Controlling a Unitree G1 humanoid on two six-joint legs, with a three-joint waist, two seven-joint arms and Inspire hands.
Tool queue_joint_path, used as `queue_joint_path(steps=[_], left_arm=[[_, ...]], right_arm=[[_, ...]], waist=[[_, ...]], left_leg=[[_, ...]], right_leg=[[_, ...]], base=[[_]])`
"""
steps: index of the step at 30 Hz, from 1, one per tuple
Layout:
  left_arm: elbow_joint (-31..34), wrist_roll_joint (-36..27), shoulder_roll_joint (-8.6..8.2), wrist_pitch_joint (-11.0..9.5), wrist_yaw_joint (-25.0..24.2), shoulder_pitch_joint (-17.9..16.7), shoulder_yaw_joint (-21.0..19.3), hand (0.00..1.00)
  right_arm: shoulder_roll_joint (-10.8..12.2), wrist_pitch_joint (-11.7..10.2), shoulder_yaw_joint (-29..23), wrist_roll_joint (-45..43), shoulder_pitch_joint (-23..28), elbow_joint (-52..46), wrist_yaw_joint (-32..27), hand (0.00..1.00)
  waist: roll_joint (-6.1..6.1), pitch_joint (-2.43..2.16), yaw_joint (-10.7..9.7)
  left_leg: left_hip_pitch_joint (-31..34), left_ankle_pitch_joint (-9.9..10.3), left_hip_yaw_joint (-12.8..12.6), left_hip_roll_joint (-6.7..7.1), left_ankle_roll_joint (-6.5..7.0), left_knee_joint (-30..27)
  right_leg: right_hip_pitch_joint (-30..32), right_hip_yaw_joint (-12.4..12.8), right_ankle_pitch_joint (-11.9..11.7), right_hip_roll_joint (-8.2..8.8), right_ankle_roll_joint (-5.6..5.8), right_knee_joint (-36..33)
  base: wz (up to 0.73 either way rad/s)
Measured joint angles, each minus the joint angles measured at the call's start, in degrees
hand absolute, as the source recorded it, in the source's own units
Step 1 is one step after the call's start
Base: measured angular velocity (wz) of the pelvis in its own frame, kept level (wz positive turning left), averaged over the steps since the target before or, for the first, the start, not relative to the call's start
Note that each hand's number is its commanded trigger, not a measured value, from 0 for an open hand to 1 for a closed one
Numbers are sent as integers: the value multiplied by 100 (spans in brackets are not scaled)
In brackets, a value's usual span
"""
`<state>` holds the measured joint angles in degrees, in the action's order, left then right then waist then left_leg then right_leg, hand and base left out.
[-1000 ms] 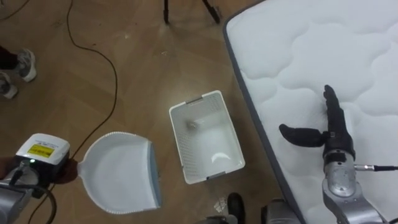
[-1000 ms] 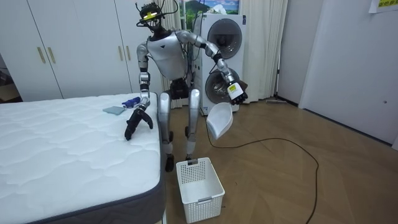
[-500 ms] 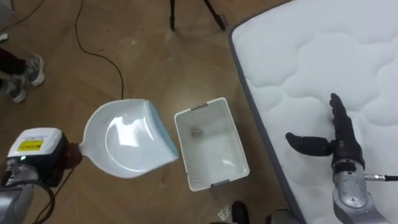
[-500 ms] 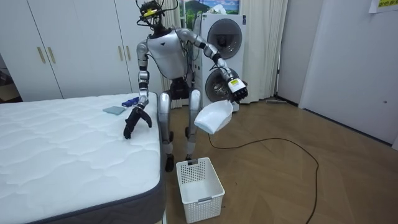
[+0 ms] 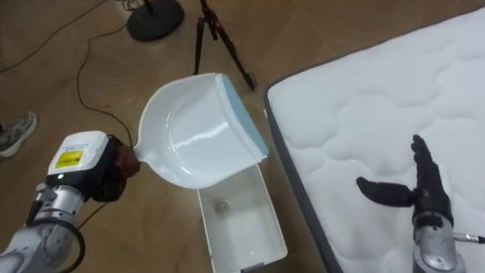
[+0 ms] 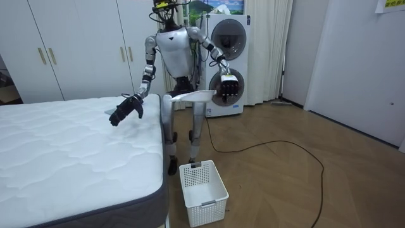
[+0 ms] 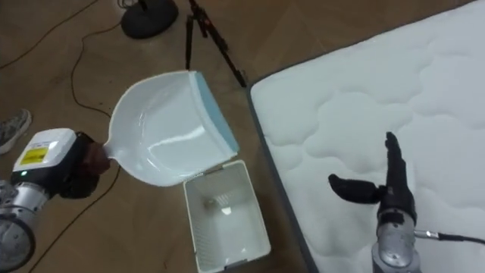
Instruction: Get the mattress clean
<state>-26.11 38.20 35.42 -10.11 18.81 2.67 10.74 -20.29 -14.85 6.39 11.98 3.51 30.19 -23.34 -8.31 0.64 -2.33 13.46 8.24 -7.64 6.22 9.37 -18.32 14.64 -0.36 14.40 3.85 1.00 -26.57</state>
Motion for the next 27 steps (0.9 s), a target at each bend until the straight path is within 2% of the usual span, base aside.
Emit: queue_joint_path(steps=[3,5,6,7,8,10,11,13,14,16,17,18,19,21,22,23,24,25,26,27], left_arm=[[220,7,-90,7,34,-97,-163,100],[523,-35,-119,-44,78,-285,-202,100],[568,-56,-141,-64,80,-303,-203,100],[633,-51,-243,-77,82,-312,-205,100],[679,-54,-372,-81,81,-313,-205,100],[700,-55,-524,-109,79,-320,-204,100],[725,-55,-558,-105,68,-358,-204,100],[828,-50,-582,-86,55,-513,-205,100],[846,-46,-640,-87,47,-597,-204,100],[845,-56,-808,-63,44,-707,-216,100],[845,-61,-912,-65,23,-752,-215,100],[845,-61,-949,-69,14,-761,-214,100],[848,-48,-986,-79,11,-781,-215,100],[849,-52,-1013,-84,11,-840,-264,100],[853,-63,-1050,-83,13,-921,-325,100],[847,-69,-1105,-69,12,-1017,-378,100],[838,-54,-1141,-52,8,-1030,-379,100],[841,-46,-1234,-35,-7,-1019,-374,100],[841,-49,-1300,-33,-19,-1015,-371,100],[841,-48,-1328,-33,-31,-1016,-370,100]], right_arm=[[4,1,-46,33,82,-64,25,0],[19,-1,-34,214,97,-67,32,0],[34,-1,-33,256,107,-67,33,0],[53,0,-22,332,123,-67,41,0],[64,0,-9,361,125,-67,72,0],[100,0,14,364,131,-67,109,0],[163,0,19,342,147,-72,121,0],[222,0,23,343,267,-166,155,0],[220,-4,20,356,323,-175,201,0],[220,-4,14,356,374,-175,307,0],[227,-4,24,343,410,-176,367,0],[227,-4,25,342,424,-176,407,0],[235,-4,25,342,456,-175,489,0],[290,-5,26,341,444,-176,578,0],[323,-6,58,340,406,-175,625,0],[332,-6,135,326,392,-174,717,0],[337,-7,146,282,416,-175,768,0],[345,-4,146,178,494,-176,806,0],[379,-1,142,143,547,-176,806,0],[392,-1,141,142,555,-180,803,0]], waist=[[15,-2,127],[33,-8,230],[42,-12,230],[70,-20,235],[100,-24,230],[171,-26,198],[252,-33,171],[332,-59,107],[332,-58,95],[339,-55,58],[349,-52,53],[355,-51,54],[373,-40,60],[392,-45,140],[400,-38,297],[413,-33,377],[430,-37,357],[455,-52,205],[526,-77,86],[555,-71,90]], left_leg=[[-231,145,-412,-116,12,17],[-423,277,-824,-231,10,72],[-462,303,-904,-244,13,72],[-526,333,-1038,-257,19,89],[-585,358,-1155,-272,22,108],[-661,415,-1357,-335,27,98],[-705,457,-1468,-377,21,75],[-754,574,-1640,-480,-1,-41],[-821,653,-1747,-576,-21,-108],[-950,730,-1932,-653,-41,-134],[-1034,742,-2019,-663,-59,-95],[-1060,750,-2053,-663,-73,-86],[-1115,758,-2073,-646,-87,-67],[-1135,776,-1911,-578,-155,-120],[-1103,812,-1122,-327,-328,-183],[-1092,836,-70,-8,-690,-242],[-1100,845,206,81,-874,-237],[-1119,858,300,91,-895,-180],[-1184,829,118,51,-832,-37],[-1239,808,3,35,-794,47]], right_leg=[[-59,-220,-46,53,-15,-34],[-73,-512,-106,151,-24,-81],[-72,-580,-106,179,-24,-106],[-70,-609,-108,207,-21,-136],[-66,-608,-127,218,-1,-145],[-86,-595,-193,191,1,-108],[-94,-543,-219,151,-6,-93],[-142,-481,-257,63,-10,-44],[-240,-471,-332,-14,-19,66],[-340,-408,-405,-91,-26,171],[-372,-302,-439,-134,-21,207],[-371,-246,-453,-154,-17,210],[-362,-65,-480,-232,4,215],[-265,375,-540,-359,-5,199],[-169,698,-587,-488,-27,154],[-144,974,-657,-603,-67,149],[-142,998,-701,-627,-100,149],[-148,929,-767,-635,-95,169],[-161,888,-777,-630,-77,198],[-173,887,-790,-640,-98,202]], base=[[-78],[-97],[-75],[-62],[-60],[-61],[-58],[-58],[-62],[-61],[-57],[-53],[-68],[-104],[-154],[-146],[-83],[-28],[-33],[-73]])
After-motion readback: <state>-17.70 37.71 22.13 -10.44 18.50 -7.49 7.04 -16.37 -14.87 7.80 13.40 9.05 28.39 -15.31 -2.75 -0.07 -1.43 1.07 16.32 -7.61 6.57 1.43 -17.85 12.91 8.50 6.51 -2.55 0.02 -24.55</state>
